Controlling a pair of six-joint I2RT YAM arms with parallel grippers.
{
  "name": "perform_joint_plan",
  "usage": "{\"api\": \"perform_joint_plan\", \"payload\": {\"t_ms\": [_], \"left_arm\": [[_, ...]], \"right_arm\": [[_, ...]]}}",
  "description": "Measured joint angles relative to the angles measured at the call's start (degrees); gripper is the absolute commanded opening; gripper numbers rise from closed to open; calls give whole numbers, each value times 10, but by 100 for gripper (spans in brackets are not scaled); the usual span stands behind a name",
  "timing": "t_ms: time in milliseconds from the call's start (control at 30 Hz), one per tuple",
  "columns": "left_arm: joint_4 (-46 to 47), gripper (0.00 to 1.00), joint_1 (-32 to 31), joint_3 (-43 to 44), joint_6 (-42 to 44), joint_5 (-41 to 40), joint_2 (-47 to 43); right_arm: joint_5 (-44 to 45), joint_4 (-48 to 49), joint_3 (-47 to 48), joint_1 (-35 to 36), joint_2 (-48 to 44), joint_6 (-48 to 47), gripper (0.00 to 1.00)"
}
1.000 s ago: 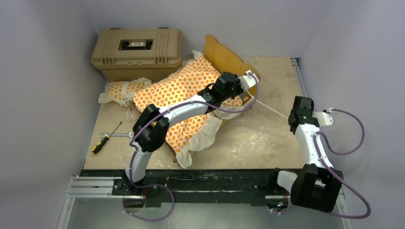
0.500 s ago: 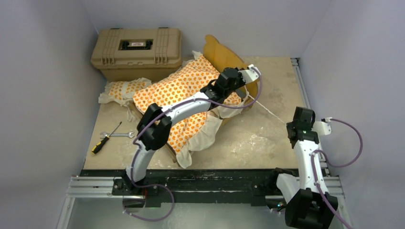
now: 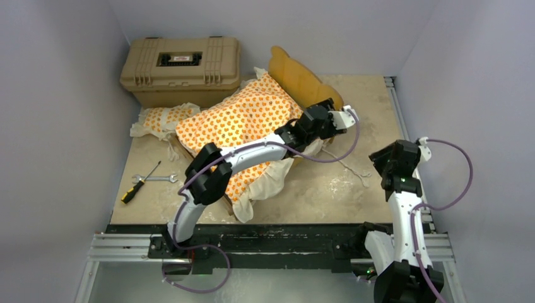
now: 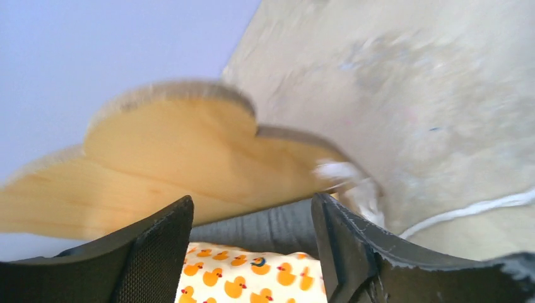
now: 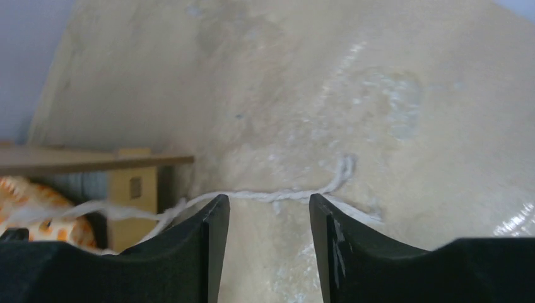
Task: Set up the pet bed
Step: Tie the ropes to the bed frame.
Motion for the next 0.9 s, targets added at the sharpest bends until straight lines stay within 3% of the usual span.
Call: {"api": "perform_joint_plan", "payload": {"t_ms": [167,267,400,667,900], "left_arm": [[-40,93,-38,-8,-19,20,-80],[-86,95,-35,-17,-64,21,-153],[-139,94,-23,-117,-155,5,-302],[-331,94,-22,-311,-336,-98,-476],[-458,94,-21,-428,-492,-202,-631]], "right_arm": [[-140,88,-4,1,-2,-97,64],[-212,137,-8,2,4,-136,63],[-283,206,-8,26,42,-168,61],[-266,310,31,220,171,-183,55],[-203,374,37,258,217,-189,54]]}}
